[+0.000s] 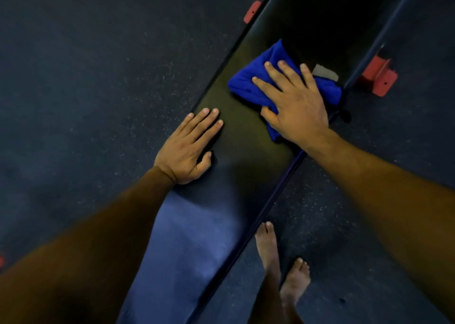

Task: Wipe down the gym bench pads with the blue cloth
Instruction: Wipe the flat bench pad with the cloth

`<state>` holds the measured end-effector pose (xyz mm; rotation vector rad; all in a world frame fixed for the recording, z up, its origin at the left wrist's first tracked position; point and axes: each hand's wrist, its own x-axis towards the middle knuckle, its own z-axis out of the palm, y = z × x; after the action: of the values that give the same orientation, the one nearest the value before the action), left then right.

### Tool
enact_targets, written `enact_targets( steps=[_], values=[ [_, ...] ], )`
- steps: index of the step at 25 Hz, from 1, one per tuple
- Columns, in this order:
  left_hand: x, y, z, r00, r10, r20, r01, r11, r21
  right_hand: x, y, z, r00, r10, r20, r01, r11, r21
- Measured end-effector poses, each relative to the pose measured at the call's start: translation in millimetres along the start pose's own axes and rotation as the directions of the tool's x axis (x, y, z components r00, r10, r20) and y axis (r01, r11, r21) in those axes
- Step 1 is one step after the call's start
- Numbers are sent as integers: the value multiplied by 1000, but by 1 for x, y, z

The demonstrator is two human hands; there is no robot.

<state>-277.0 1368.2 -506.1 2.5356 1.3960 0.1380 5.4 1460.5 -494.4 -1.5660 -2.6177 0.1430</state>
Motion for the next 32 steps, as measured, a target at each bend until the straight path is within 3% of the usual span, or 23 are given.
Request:
enact_targets(
  steps=[6, 11, 16, 19, 21, 23, 27, 30, 32],
  values=[
    [-1, -1, 2, 1000, 1, -2, -1, 1000, 0, -39, -19, 3, 979, 203, -17, -202, 978, 55],
    [-1, 1, 3, 1000, -14, 1, 14, 999, -37, -88, -39, 14, 889, 453, -60, -416, 857, 303],
    [-4, -3, 5, 1000, -4, -24, 3, 999, -33, -101, -65, 24, 710, 699, -83, -474, 561, 678],
    [-3, -4, 5, 999, 0, -37, -1, 1000, -25, -109, -88, 18, 544, 833, 100, -566, 276, 777],
    [-3, -4, 6, 999, 8, -41, -9, 1000, -15, -125, -117, 20, 420, 864, 278, -663, 82, 744],
    [-3, -4, 6, 999, 16, -40, -16, 1000, -20, -156, -162, 20, 363, 848, 387, -712, -16, 702],
    [-3, -6, 7, 998, 27, -50, -28, 999, -30, -199, -237, 13, 379, 789, 483, -727, -68, 683],
    [-7, -5, 10, 997, 33, -74, -35, 999, -27, -169, -198, 15, 450, 831, 326, -699, 100, 709],
    [-7, -5, 10, 996, 43, -77, -45, 999, -28, -138, -148, 18, 459, 866, 197, -699, 215, 682]
  ],
)
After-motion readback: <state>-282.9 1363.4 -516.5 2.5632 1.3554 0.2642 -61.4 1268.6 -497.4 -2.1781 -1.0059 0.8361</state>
